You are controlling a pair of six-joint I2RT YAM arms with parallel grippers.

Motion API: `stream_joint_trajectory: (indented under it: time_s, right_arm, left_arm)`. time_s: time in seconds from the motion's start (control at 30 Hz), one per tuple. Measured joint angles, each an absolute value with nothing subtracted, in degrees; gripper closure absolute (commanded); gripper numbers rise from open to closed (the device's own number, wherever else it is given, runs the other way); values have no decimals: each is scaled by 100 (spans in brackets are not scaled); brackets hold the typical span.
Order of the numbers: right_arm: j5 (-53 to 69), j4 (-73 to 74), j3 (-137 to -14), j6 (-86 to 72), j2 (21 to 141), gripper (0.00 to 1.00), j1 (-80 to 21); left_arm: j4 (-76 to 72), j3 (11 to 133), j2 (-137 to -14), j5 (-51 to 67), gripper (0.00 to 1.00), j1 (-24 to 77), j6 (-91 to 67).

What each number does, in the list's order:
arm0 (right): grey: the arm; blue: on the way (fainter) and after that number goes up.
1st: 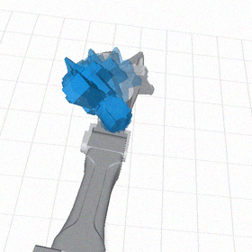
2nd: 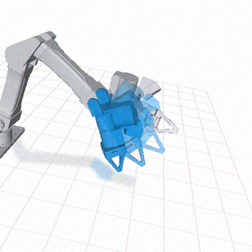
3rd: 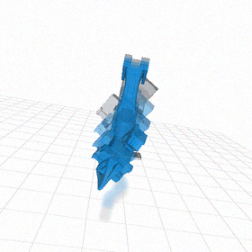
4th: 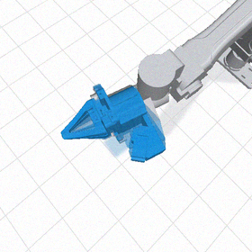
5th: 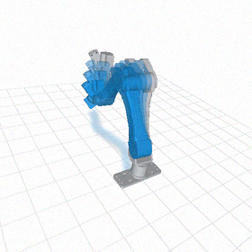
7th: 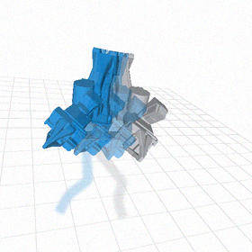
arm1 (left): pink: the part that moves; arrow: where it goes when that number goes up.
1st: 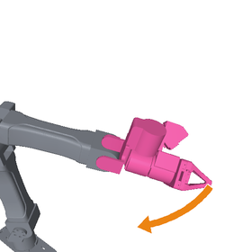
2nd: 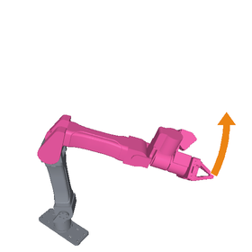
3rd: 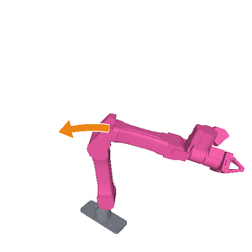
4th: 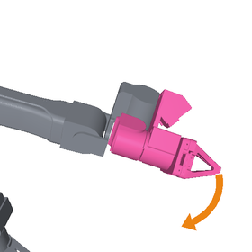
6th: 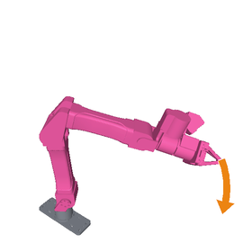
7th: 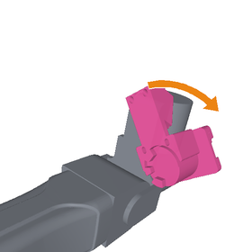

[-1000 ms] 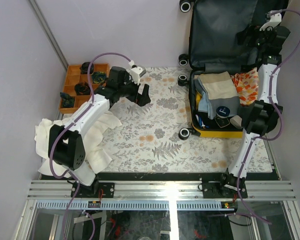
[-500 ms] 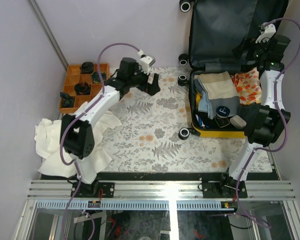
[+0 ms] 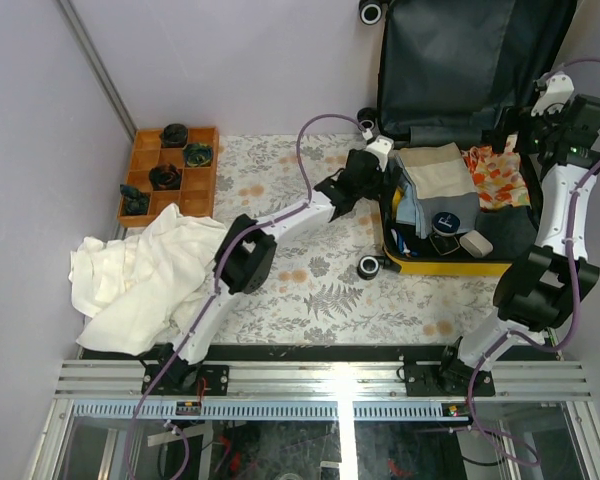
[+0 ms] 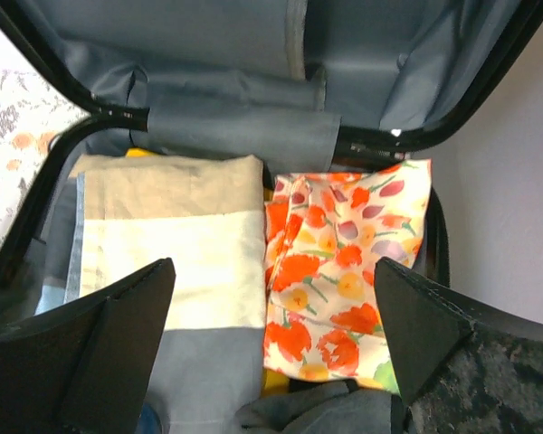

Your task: Pack the luggage

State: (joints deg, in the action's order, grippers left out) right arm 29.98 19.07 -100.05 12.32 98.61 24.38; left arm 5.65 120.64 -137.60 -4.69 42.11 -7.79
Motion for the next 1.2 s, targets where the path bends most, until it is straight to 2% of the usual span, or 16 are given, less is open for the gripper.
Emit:
stream_joint_trajectory:
  time_s: [0.1,0.33,0.57,0.97,1.2]
  right_arm:
    - [2934,2071,-9780,1376,9758,2,2438]
    - [2786,2213,-9568,1516,9686,2,2438]
    - [2639,2206,-9533,1549,9686,2,2440]
    - [2749,2067,-10394,1103,10617,8,2440]
    - [3280,1592,-11192,480,11253,9,2373]
  left_arm:
    - [521,12396,-14322,-1061,0,4198,-812]
    - [132,12446,-14457,-2117,19,4294,-480]
    - [-499,11231,-13821,-2427,29,4117,-449]
    - [-333,9345,-12420,-2504,30,2716,-565]
    - [187,9026,-12001,-2471,16,1973,-637]
